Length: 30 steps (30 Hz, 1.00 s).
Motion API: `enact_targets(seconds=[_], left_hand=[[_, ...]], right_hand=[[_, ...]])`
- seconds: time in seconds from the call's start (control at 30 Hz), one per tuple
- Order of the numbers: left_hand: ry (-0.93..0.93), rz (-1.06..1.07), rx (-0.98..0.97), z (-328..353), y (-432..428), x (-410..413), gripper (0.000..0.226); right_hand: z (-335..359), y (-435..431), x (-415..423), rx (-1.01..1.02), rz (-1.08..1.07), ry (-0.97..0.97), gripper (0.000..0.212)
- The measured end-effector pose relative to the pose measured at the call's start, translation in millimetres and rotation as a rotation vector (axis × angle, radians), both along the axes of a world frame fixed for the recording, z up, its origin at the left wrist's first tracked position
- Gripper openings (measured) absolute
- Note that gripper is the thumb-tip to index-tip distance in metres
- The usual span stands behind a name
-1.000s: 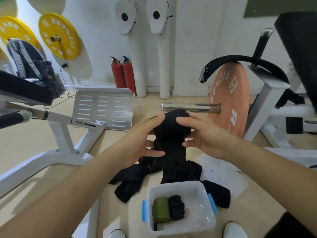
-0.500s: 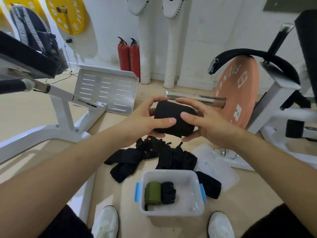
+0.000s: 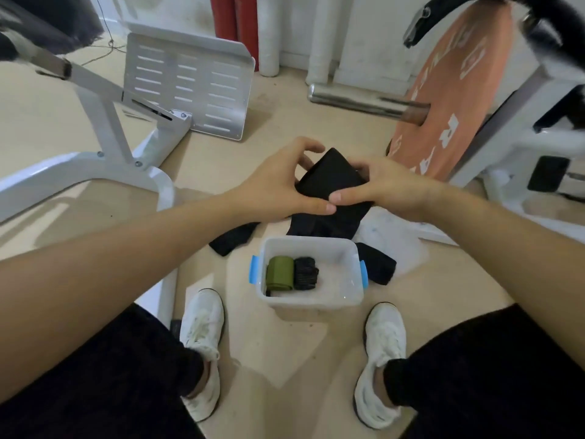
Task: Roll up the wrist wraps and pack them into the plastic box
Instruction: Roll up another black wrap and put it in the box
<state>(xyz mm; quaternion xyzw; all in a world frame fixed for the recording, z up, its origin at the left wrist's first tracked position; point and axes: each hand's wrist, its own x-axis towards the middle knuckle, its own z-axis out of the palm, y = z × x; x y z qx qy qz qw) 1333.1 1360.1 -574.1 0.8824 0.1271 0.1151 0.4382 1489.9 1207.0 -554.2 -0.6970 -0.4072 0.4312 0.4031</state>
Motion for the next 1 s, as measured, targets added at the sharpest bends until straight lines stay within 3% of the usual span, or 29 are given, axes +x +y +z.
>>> enact_targets(seconds=[0.13, 0.23, 0.37, 0.47, 0.57, 0.7, 0.8, 1.0], left_hand=[[0.318, 0.097, -0.285, -26.5, -5.4, -10.0, 0.049], [0.445, 0.099, -0.347, -48.1, -8.5, -9.0, 0.045], [0.453, 0.188, -0.622, -89.4, -19.8, 3.7, 0.042], [0.393, 0.3, -1.01, -139.1, -31.3, 14.3, 0.048], [0.244, 0.434, -1.28, -182.2, -45.2, 27.0, 0.039], [0.198, 0.488, -1.287, -218.3, -60.4, 40.0, 0.041], [0.199, 0.567, -1.188, -243.5, -61.0, 44.0, 0.059], [0.314, 0.585, -1.077, -287.9, -51.3, 55.0, 0.059]], right_hand=[[-37.2, -16.4, -15.5, -0.007, -0.127, 0.164, 0.048], [-64.6, -27.1, -20.9, -0.058, -0.149, 0.167, 0.034], [-102.2, -32.9, -14.4, -0.11, -0.223, 0.212, 0.035], [-139.1, -31.1, -15.3, -0.086, -0.364, 0.231, 0.038], [-179.4, -27.5, -15.7, -0.051, -0.506, 0.095, 0.049], [-231.2, -29.8, -15.7, -0.01, -0.555, -0.037, 0.044], [-261.9, -36.7, -16.2, -0.013, -0.524, -0.093, 0.042], [-296.0, -42.9, -1.9, -0.175, -0.397, -0.134, 0.053]])
